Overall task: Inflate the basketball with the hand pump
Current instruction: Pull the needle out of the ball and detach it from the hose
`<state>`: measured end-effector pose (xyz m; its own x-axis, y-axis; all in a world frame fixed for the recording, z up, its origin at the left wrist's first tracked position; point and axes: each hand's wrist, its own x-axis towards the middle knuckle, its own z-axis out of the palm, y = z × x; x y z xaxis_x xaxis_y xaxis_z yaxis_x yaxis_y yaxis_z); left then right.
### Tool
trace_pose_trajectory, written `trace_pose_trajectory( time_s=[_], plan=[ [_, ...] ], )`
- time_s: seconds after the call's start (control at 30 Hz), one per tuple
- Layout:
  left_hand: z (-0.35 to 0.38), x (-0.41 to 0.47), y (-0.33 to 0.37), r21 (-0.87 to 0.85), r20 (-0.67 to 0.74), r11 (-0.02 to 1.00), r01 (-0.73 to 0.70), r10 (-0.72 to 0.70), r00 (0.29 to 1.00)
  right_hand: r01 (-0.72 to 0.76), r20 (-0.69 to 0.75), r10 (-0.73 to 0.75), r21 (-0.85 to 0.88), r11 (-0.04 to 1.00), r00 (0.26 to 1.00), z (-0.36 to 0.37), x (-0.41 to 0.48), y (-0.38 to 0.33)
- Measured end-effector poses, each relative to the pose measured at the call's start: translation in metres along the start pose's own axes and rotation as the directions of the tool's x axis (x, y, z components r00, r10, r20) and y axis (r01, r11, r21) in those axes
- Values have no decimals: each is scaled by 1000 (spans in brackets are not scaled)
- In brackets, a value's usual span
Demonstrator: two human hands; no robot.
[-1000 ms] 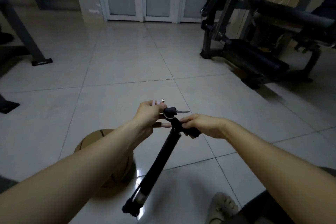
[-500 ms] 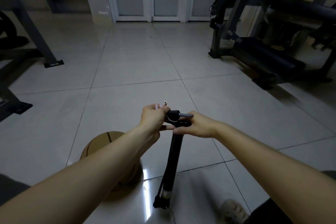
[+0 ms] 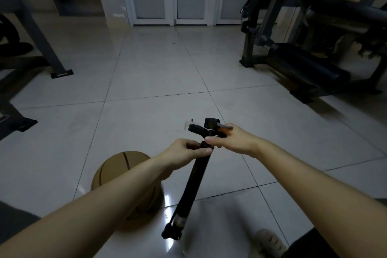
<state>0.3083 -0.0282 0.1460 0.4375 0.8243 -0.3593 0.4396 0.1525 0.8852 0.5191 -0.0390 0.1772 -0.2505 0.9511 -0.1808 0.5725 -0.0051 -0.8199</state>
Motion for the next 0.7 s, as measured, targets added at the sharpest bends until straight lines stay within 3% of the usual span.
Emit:
trace_pose_trajectory(
  time_s=[0.17, 0.4, 0.53, 0.63, 0.7],
  plan=[
    [10, 0, 4, -117, -70, 983, -141, 134, 989, 20, -79, -10, 119, 993, 997, 1, 3, -6],
    [6, 2, 10, -197, -81, 979, -61, 46, 996, 42, -113, -27, 137, 990, 993, 0, 9, -7],
    [-7, 15, 7, -337, -261, 941, -13, -81, 962, -208, -209, 257, 230, 951, 943, 4, 11, 2],
    [-14, 29, 7, -439, -329, 898, 20, -182, 927, -341, -41, 350, 139, 930, 936, 40, 13, 14],
    [-16, 37, 8, -466, -332, 883, 51, -228, 915, -345, -19, 348, 87, 935, 937, 66, 20, 19]
  ],
)
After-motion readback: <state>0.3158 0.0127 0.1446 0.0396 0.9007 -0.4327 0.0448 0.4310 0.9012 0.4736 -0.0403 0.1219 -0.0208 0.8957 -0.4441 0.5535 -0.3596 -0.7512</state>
